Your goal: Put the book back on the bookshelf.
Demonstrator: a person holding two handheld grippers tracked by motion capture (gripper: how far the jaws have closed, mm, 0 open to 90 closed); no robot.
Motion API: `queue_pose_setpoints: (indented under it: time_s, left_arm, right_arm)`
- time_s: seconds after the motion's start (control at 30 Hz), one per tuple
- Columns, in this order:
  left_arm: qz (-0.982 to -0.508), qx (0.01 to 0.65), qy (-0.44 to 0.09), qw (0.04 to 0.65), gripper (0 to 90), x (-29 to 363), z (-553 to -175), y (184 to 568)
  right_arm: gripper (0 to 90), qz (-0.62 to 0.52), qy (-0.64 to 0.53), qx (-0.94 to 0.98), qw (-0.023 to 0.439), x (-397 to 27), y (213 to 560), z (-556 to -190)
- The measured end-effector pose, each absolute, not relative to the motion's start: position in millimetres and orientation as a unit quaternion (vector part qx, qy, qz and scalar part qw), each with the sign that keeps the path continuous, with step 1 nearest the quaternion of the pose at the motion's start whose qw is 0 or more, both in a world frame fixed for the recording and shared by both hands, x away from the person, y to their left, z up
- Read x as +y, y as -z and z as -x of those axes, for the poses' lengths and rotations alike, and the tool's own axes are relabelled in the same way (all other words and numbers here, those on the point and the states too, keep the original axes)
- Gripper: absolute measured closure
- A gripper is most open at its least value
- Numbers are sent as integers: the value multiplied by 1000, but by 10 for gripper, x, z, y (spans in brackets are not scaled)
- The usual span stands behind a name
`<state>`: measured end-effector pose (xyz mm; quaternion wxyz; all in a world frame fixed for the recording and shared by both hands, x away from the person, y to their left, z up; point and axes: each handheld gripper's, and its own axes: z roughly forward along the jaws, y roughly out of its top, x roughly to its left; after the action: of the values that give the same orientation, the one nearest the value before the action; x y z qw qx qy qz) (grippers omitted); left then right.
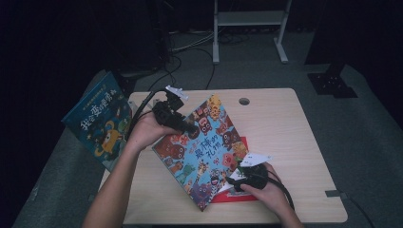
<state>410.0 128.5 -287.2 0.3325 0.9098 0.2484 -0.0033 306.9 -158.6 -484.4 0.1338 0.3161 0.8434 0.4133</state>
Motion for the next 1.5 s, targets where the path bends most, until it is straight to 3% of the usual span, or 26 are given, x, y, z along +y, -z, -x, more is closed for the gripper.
queue_pose_setpoints:
  time_s: [0.43, 0.87, 1.5]
  left_arm:
    - [-916, 246, 8, 318, 631, 1189, -4121, 2756]
    - [-920, 211, 9, 330, 737, 1086, -4127, 2519]
    - [-933, 202, -3, 298, 805, 1107, -3998, 2330]
  right_arm:
    - [191, -325, -413, 839, 139, -1516, 4847, -3076]
    - [279, -327, -418, 835, 145, -1524, 4843, -3133]
    - [284, -417, -414, 786, 192, -2316, 4788, -3367]
